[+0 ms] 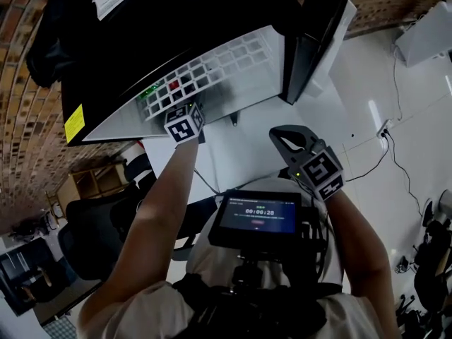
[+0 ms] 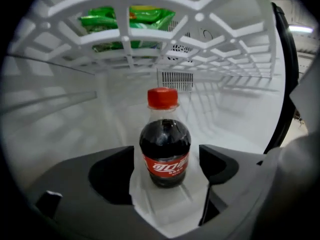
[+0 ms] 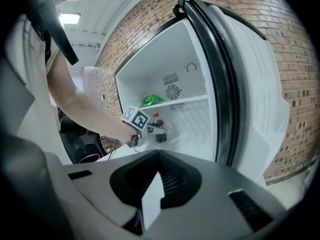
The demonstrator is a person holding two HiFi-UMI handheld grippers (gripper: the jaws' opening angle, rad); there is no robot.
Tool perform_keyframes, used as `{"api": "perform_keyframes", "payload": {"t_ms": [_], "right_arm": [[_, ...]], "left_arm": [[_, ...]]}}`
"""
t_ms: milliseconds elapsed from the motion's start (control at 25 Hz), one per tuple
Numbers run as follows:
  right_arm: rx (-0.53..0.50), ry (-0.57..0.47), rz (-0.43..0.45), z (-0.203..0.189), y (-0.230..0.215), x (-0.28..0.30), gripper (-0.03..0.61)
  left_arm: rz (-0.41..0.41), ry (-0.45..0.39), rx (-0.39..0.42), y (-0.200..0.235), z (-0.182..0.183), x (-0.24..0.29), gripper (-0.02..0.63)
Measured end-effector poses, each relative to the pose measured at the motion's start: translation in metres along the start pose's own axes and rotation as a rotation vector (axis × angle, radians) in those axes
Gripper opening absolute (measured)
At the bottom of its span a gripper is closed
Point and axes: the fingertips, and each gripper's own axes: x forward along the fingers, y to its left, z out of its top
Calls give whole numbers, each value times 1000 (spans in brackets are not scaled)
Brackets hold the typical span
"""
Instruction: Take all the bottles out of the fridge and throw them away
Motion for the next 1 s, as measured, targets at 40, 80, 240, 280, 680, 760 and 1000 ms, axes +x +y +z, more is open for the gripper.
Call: {"api": "perform_keyframes", "payload": {"t_ms": [40, 80, 240, 280, 680, 760, 1000], "right_arm": [[3, 0, -4, 0, -2, -2, 0], [4, 2, -8, -1, -3, -4, 0], [10, 11, -22, -4, -7, -8, 0], [9, 11, -23, -3, -7, -9, 0], [-24, -2, 41, 2, 13, 2, 0], [-35, 0, 69, 3, 23, 7, 0], [-46, 24, 159, -1, 60, 32, 0]], "left_arm": [[5, 9, 10, 1, -1, 4, 413], [10, 17, 26, 3, -3, 6, 413], [31, 28, 76, 3, -8, 3, 318], [24, 31, 75, 1, -9, 0, 316], [-151, 0, 88, -52, -31, -73, 313], [-194, -4, 60, -59, -37, -94, 313], [-264, -15, -10, -53, -57, -152, 313]]}}
